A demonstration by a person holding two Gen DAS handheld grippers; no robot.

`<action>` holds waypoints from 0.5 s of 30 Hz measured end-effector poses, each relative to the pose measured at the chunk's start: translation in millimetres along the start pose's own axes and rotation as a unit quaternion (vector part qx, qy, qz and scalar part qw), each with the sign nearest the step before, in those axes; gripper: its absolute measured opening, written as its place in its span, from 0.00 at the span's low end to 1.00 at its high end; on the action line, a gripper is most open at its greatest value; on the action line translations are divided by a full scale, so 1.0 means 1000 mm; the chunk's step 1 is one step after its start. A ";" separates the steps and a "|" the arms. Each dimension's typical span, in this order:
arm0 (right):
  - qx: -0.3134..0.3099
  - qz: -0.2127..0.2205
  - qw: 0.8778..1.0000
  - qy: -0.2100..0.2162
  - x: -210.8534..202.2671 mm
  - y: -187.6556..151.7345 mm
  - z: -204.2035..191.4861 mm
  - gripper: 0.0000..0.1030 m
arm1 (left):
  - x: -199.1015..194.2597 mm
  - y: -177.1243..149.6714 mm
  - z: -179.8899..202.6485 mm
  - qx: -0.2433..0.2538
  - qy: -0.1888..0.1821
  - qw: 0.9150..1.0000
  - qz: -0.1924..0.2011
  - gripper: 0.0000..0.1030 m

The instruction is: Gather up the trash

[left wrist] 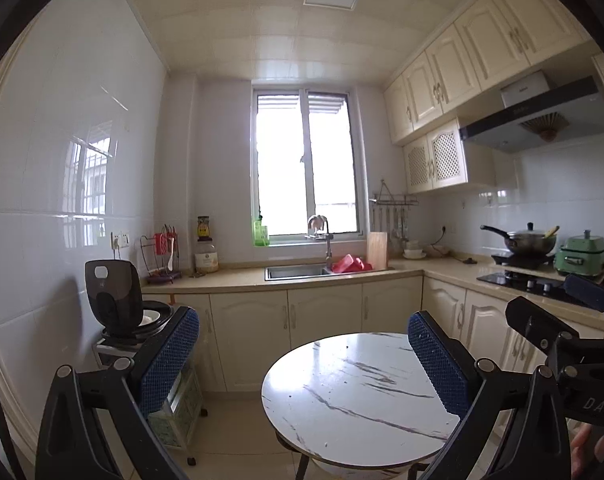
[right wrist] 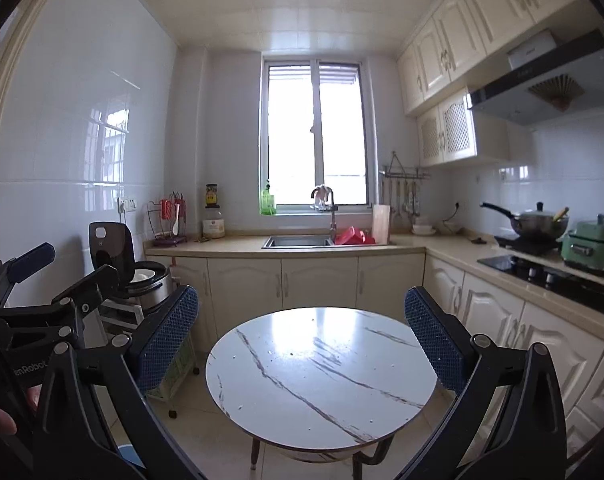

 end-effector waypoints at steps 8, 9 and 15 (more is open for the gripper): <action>-0.002 0.015 1.000 -0.007 -0.019 0.000 -0.010 1.00 | -0.011 -0.020 -0.001 0.000 0.005 1.000 0.014 0.99; -0.002 0.016 1.000 -0.007 -0.020 0.000 -0.011 1.00 | -0.007 -0.018 -0.001 0.000 0.006 1.000 0.014 0.99; -0.004 0.018 1.000 -0.006 -0.020 -0.004 -0.017 1.00 | -0.008 -0.017 0.001 -0.004 0.010 1.000 0.013 0.99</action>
Point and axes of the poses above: each gripper's, at about its wrist camera, not at the fingertips, and x roughly the way its jaws point, z to its right, y to its top, the point moved 10 cm from there along x, roughly the way its jaws point, and after that the axes turned 14 degrees about -z, right-handed, at the moved point
